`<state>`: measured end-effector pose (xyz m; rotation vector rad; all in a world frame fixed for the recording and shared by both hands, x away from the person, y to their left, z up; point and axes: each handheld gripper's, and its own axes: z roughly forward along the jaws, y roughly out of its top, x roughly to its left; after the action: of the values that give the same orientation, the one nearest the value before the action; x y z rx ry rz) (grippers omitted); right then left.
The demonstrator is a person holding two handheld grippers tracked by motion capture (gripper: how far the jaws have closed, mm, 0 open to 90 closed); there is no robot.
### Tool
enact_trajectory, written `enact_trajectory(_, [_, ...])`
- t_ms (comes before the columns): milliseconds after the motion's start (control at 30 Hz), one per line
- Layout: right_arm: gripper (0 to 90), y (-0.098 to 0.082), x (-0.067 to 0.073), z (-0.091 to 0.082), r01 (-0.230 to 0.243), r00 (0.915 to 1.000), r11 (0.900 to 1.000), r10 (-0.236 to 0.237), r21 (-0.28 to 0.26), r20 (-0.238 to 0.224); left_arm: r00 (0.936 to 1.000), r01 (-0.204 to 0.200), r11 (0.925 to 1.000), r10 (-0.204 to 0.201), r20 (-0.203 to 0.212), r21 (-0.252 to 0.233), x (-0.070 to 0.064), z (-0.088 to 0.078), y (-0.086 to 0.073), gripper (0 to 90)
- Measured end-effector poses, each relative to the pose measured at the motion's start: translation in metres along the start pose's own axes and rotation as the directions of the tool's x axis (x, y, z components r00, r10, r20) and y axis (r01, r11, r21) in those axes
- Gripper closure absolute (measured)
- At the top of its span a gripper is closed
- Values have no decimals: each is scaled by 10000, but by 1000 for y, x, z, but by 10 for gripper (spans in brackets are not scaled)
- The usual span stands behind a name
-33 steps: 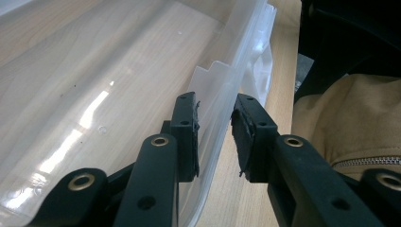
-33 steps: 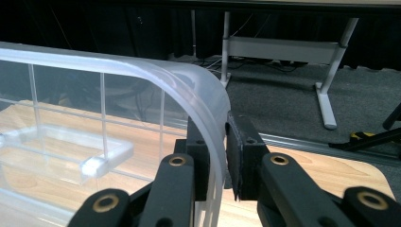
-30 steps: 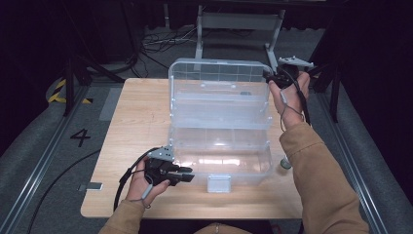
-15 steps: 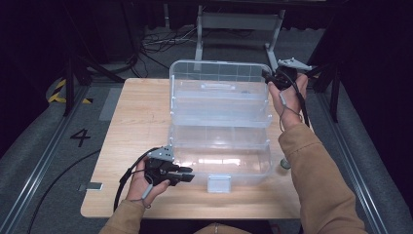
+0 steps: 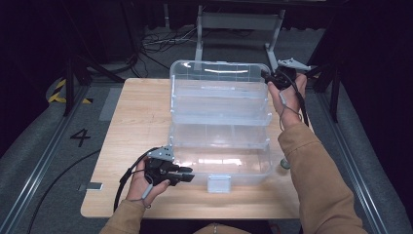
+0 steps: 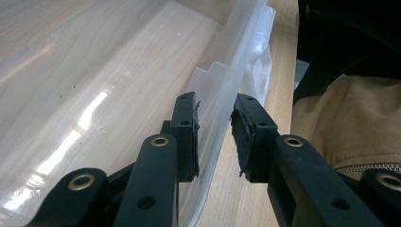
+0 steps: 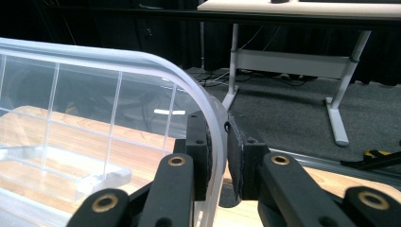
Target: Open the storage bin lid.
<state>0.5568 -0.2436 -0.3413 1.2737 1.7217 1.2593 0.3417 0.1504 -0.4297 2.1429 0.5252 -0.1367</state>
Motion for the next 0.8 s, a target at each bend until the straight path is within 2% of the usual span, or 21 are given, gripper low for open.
enact_trajectory(400, [803,-5,-6,11,-168,9996,9998,170,117,-219,10000,64,10000,-63,-13,33,0,0,0,714])
enact_trajectory(500, [802,-7,-9,14,-396,9987,9991,400,138,-330,10000,63,10000,-63,-19,33,0,0,0,713])
enact_trajectory(800, [804,-10,-12,18,-354,9984,9992,361,184,-435,10000,71,10000,-71,-17,32,0,0,0,713])
